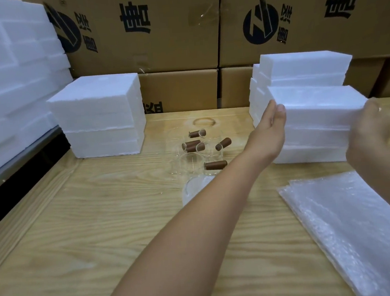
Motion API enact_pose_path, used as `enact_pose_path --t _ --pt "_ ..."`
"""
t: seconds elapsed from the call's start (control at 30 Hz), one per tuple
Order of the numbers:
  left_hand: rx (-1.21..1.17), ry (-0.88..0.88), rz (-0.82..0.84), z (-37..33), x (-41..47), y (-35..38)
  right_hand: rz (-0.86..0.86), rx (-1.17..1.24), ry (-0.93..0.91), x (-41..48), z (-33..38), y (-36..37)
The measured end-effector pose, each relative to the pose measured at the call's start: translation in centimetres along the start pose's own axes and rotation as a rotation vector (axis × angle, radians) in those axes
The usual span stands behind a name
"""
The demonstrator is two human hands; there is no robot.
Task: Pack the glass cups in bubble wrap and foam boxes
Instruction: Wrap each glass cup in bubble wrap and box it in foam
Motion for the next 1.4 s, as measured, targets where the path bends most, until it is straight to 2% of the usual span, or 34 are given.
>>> enact_pose_path --t 0.13,0.27,0.37,0.43,0.5,0.57,0.63,0.73,0.9,0.97,1.03,1.1,1.17,1.23,1.3,1.4 --pt "0.03 0.118 -0.173 -2.6 -3.6 -5.1 0.051 0.12 -0.09 -6.4 3.0 1.3" --pt "0.09 0.147 -0.52 -3.8 -8.8 -13.6 0.325 0.137 -0.15 -15.2 4.9 4.9" --pt "0.145 0.085 -0.843 -3.4 -13.3 -20.5 0.586 0.099 -0.18 -22.4 4.6 8.2" --pt "0.169 0.024 -1.041 -2.5 -16.6 -24.7 0.759 0.038 -0.134 -27.1 3.1 10.4" --pt "0.248 -0.07 -1.178 -0.8 -19.6 -28.1 0.921 -0.05 -0.064 -31.4 1.0 12.1" --pt "0.302 -0.188 -1.238 1.6 -22.0 -30.3 1.06 -0.139 0.011 -34.7 -1.5 13.2" --pt "0.317 -0.299 -1.224 4.3 -23.3 -31.1 1.131 -0.224 0.095 -36.4 -3.9 13.5" --pt "0.313 -0.368 -1.158 7.6 -23.9 -30.7 1.146 -0.308 0.137 -36.7 -6.5 13.3" --pt "0.287 -0.346 -1.181 10.1 -24.4 -29.7 1.162 -0.367 0.115 -35.6 -7.6 12.5" --pt "0.237 -0.231 -1.287 9.4 -25.0 -29.4 1.145 -0.353 0.066 -34.9 -6.9 12.1" --pt "0.153 -0.015 -1.376 7.5 -25.6 -28.8 1.068 -0.253 -0.004 -34.0 -5.2 11.3" --pt "0.07 0.219 -1.361 5.7 -25.6 -28.1 0.937 -0.14 -0.094 -32.6 -2.8 9.6" --pt "0.004 0.378 -1.254 4.2 -25.1 -27.1 0.813 -0.069 -0.199 -30.3 -0.5 7.3" --pt "-0.008 0.465 -1.101 3.3 -24.2 -25.5 0.762 0.008 -0.278 -27.9 1.3 4.9" --pt "0.029 0.474 -0.915 2.8 -23.4 -22.9 0.802 0.098 -0.3 -26.0 1.9 2.7" --pt "0.076 0.414 -0.706 3.5 -22.5 -18.7 0.856 0.11 -0.265 -23.9 0.5 0.2"
Point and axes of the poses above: each hand's wrist, its own x-axis towards the middle knuckle, its own y-axis out of the palm, z = x × y, the point moved 7 cm from there along x, towards the middle knuckle, and after that the axes turned 10 degrees about x, right-handed, at the moved point
